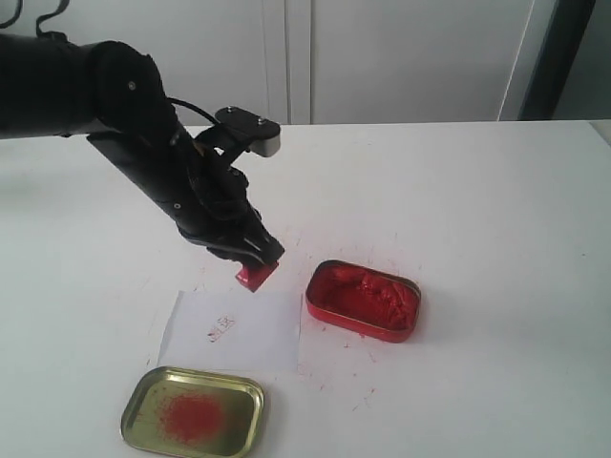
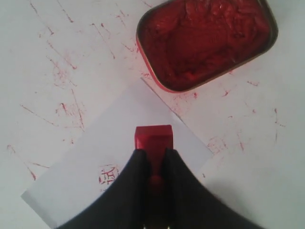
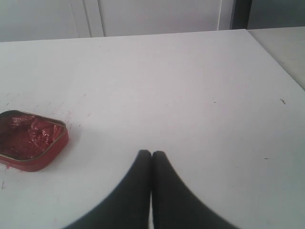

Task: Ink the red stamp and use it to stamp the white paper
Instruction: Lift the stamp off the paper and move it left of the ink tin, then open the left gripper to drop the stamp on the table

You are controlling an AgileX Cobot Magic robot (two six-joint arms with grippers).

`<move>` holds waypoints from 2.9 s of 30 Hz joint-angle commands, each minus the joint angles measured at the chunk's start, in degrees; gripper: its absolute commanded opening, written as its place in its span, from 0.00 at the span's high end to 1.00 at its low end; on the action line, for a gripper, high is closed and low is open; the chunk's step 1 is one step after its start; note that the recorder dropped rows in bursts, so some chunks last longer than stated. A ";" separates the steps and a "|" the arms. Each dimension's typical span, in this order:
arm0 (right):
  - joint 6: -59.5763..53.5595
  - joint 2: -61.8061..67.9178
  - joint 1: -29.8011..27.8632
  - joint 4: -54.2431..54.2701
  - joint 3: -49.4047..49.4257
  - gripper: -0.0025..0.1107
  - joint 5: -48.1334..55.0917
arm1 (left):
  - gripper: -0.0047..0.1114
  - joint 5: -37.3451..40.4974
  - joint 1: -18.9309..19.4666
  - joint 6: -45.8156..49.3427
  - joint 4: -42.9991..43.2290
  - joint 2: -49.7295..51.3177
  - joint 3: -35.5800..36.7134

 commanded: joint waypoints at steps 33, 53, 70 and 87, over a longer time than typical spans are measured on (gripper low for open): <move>0.30 -0.35 -0.10 0.08 0.33 0.98 -0.83 | 0.96 12.68 22.81 39.86 -58.07 16.96 -0.74; 0.30 -0.35 -0.10 0.08 0.33 0.98 -0.83 | 0.96 14.96 27.75 39.71 -59.92 24.60 -0.74; 0.30 -0.35 -0.10 0.08 0.33 0.98 -0.83 | 0.67 13.38 27.75 36.83 -60.23 26.36 -0.74; 0.30 -0.35 -0.10 0.08 0.33 0.98 -0.83 | 0.51 14.59 32.03 37.04 -59.06 24.19 -0.85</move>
